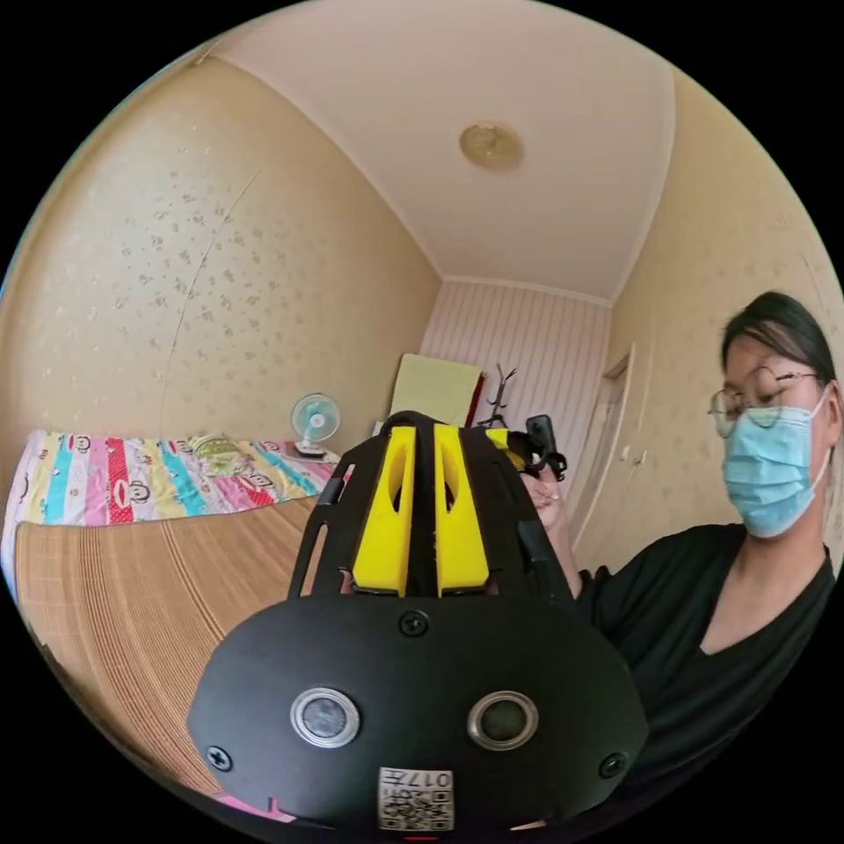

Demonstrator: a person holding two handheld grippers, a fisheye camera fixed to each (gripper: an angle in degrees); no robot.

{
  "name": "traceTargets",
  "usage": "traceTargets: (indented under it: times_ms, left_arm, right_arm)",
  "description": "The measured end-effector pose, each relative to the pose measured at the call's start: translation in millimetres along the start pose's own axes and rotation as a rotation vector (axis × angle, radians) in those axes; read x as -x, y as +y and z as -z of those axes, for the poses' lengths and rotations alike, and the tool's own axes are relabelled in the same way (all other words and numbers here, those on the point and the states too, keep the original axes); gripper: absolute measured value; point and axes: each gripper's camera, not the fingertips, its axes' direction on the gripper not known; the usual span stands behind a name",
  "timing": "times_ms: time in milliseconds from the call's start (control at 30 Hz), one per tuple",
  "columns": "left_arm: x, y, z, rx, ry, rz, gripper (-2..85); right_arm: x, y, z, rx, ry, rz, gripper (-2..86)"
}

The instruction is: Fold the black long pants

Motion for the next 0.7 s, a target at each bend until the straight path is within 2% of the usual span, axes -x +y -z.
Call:
traceTargets:
  times_ms: [100, 200, 267, 333, 467, 633, 700]
  left_arm:
    - [60, -7, -36, 0.04, -0.016, 0.097, 3.9]
    - [88, -22, -59, 0.073, -0.051, 0.1, 4.1]
    - [101, -17, -80, 0.163, -0.192, 0.073, 4.3]
    - [116, 5, -101, 0.27, -0.224, 0.098, 4.5]
    - [139, 110, -133, 0.452, -0.183, 0.209, 4.5]
    - [110, 242, -135, 0.537, -0.077, 0.368, 4.6]
    - [91, 278, -132, 0.57, -0.066, 0.417, 4.6]
  right_arm:
    - [-48, -20, -41, 0.006, 0.108, -0.052, 2.1]
    - [-71, -30, -85, -0.028, 0.287, 0.039, 2.1]
    - [-92, -27, -110, 0.0, 0.316, 0.044, 2.1]
    - [-120, -10, -135, 0.077, 0.366, 0.008, 2.1]
    - [-180, 87, -169, 0.25, 0.37, -0.033, 2.2]
    - [-208, 239, -159, 0.415, 0.226, -0.157, 3.0]
    - [-210, 300, -151, 0.468, 0.187, -0.28, 3.8]
